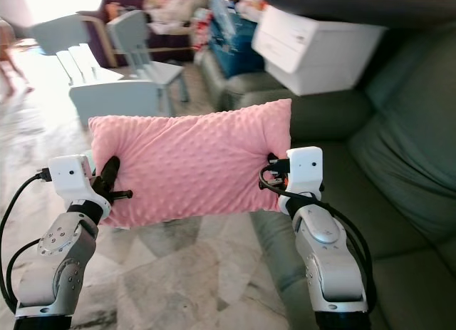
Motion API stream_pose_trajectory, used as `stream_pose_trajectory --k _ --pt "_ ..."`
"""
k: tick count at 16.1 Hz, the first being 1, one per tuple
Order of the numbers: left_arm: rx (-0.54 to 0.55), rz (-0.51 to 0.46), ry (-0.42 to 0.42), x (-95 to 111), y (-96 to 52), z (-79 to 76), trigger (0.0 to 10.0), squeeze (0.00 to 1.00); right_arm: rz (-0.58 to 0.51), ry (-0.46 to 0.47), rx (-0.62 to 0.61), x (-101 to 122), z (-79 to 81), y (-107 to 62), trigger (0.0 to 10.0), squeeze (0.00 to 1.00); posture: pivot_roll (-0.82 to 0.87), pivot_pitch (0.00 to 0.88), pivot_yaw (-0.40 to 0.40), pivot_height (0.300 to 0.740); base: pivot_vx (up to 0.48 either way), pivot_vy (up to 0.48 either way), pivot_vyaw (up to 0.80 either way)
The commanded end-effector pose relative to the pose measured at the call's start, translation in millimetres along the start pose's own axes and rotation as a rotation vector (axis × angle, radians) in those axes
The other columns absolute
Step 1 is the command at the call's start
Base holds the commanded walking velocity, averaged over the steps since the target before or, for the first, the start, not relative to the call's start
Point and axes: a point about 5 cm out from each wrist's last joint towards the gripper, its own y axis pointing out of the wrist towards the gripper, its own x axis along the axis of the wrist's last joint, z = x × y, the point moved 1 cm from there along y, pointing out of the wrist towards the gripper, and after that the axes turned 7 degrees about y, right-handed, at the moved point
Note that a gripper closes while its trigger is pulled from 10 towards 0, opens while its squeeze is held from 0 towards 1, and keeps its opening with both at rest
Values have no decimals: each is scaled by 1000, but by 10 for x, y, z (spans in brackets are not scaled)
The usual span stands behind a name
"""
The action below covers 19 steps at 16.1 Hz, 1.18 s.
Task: Move the pillow to the sofa
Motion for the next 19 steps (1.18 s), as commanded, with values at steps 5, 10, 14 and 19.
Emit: stream_pose_trajectory --k 5,10,14,19 --pt "23 -6 -4 28 3 47 10000 0 -34 -1 -9 66 -36 -3 10000 0 -131 0 2 740 0 0 0" --pt "29 4 -10 9 0 55 10000 0 -32 0 -13 63 -35 -6 10000 0 -132 0 2 740 0 248 0" --pt "28 8 -10 2 -4 51 10000 0 -32 0 -13 60 -35 -8 10000 0 -132 0 2 740 0 349 0" --pt "28 12 -8 -5 -4 42 10000 0 -32 -2 -17 62 -40 -12 10000 0 -135 0 3 740 0 418 0"
